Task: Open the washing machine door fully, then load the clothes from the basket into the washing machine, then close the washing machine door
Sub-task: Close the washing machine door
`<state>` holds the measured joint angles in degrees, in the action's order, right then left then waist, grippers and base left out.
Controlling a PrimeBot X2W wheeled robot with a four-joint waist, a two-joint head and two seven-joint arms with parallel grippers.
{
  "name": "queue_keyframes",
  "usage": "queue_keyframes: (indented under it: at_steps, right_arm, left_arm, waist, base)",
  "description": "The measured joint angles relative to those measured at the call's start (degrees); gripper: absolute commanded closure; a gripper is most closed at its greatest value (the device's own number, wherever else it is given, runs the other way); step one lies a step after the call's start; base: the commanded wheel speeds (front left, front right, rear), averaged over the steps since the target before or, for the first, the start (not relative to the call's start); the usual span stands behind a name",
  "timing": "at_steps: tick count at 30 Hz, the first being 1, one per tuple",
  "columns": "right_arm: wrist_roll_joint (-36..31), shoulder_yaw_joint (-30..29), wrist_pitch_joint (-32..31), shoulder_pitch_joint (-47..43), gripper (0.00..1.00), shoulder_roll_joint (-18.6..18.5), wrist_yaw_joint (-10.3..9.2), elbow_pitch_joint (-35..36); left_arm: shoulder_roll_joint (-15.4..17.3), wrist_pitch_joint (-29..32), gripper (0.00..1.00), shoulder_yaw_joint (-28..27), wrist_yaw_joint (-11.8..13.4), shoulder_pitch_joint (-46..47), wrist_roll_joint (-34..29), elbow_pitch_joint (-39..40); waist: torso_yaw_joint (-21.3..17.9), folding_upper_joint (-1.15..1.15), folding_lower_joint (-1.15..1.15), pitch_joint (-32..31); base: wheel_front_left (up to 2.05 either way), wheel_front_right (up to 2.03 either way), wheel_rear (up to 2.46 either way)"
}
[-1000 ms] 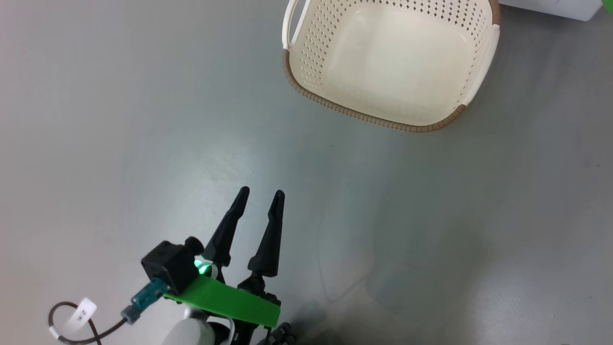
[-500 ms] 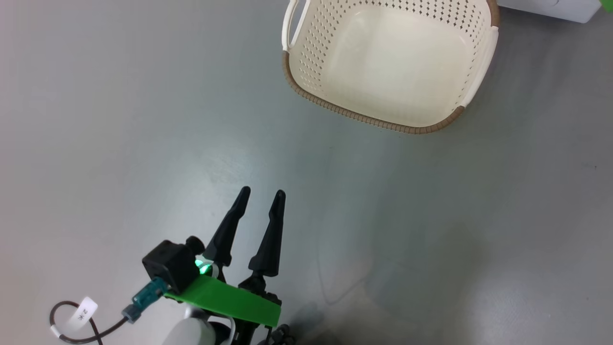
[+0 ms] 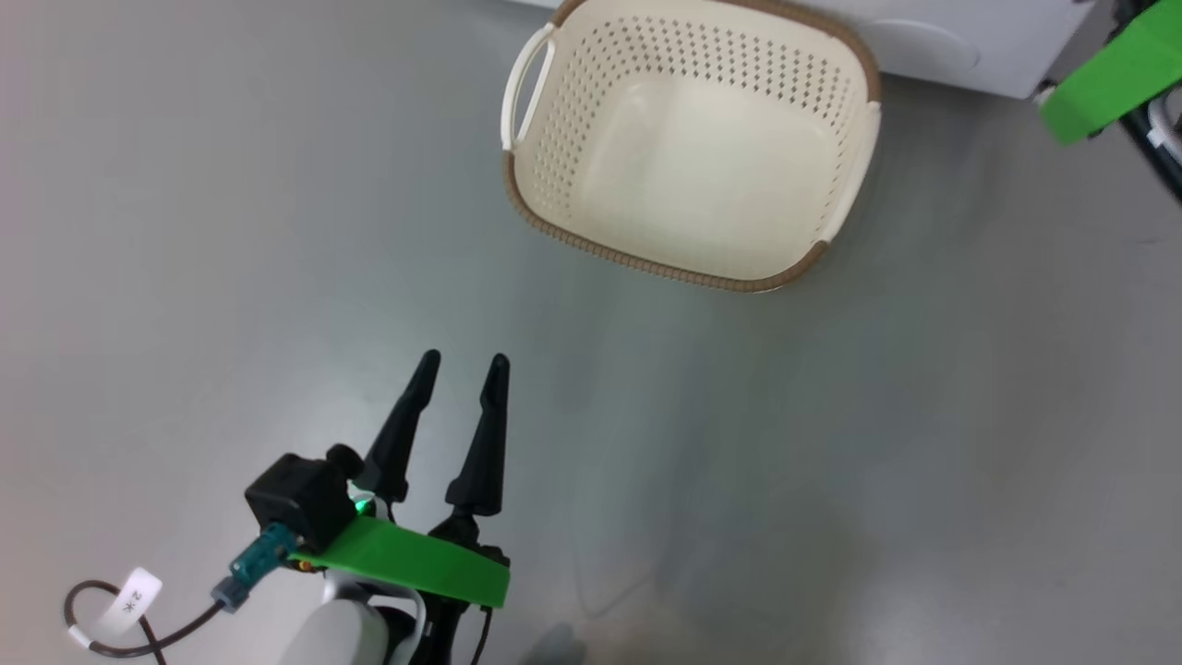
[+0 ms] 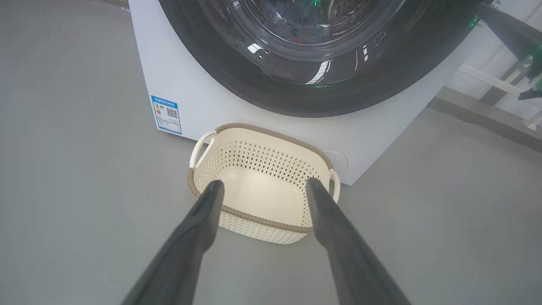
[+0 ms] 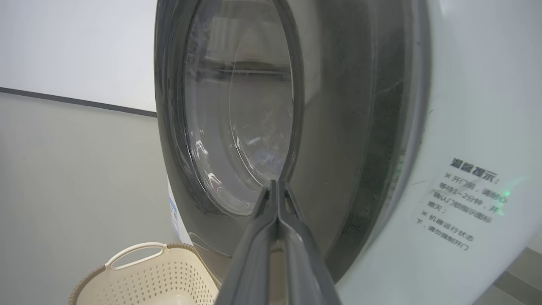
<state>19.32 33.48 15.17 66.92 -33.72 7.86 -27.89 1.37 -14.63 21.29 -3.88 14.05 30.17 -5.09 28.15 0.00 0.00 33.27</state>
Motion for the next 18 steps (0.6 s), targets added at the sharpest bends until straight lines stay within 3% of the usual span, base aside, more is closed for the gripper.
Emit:
queue_keyframes:
  at_steps: [9,18]
  right_arm:
    - [0.1,-11.61,-0.01,-18.21,1.0,7.04,-0.03,8.32]
    - [-2.96,-18.84,-0.01,-32.48,1.0,12.63,-0.03,14.52]
  left_arm:
    - [0.01,-0.01,0.0,-4.12,-1.01,-0.01,-3.55,-3.3]
    - [0.11,-0.01,0.0,-9.57,-2.53,-3.22,-7.83,-5.65]
  waist:
    - [-4.25,0.0,0.0,-6.44]
    - [-11.08,0.0,0.0,-13.21]
  base:
    - [0.0,0.0,0.0]
    - [0.0,0.0,0.0]
